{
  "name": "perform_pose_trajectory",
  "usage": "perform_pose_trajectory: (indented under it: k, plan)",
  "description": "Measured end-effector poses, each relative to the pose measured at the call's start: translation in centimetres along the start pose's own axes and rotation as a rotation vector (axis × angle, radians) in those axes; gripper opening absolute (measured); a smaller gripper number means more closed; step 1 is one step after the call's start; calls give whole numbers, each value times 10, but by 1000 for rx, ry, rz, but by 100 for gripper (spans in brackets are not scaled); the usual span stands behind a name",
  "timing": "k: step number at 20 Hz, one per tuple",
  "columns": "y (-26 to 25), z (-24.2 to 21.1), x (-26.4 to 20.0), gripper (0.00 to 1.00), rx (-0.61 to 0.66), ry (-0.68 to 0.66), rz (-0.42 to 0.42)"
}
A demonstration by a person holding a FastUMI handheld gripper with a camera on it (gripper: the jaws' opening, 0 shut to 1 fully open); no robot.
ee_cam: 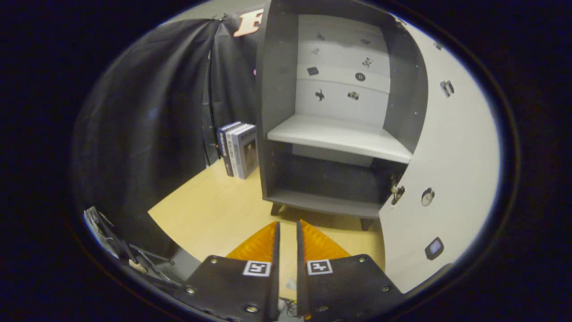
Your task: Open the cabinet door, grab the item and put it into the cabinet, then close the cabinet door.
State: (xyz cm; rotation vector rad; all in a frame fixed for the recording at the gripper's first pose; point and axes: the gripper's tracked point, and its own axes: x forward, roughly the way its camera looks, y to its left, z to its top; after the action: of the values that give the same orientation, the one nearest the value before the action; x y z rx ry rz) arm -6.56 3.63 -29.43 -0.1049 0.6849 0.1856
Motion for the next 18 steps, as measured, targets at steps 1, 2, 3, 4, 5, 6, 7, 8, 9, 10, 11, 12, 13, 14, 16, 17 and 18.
perform_pose_trajectory:
  k: [1,2,3,4,5,6,7,8,9,10,11,12,13,14,16,17,18]
  plan:
    - [0,-14,8,32,3,30,7]
    - [0,-24,15,33,4,49,14]
    - [-1,-34,20,34,4,74,16]
    - [0,-41,22,34,3,99,30]
    - [9,-49,31,49,1,117,39]
    - [9,-56,33,63,-8,132,44]
    - [9,-64,36,68,-21,150,44]
    - [9,-71,38,74,-28,166,49]
    - [9,-78,40,74,-32,181,55]
    - [10,-84,41,74,-37,195,62]
    - [10,-88,42,74,-45,204,67]
    - [11,-93,42,74,-56,214,70]
    - [12,-99,43,74,-70,228,77]
    - [15,-104,45,74,-82,242,87]
    - [15,-118,47,76,-109,273,88]
    - [16,-124,50,76,-118,283,86]
    - [13,-130,52,76,-124,294,77]
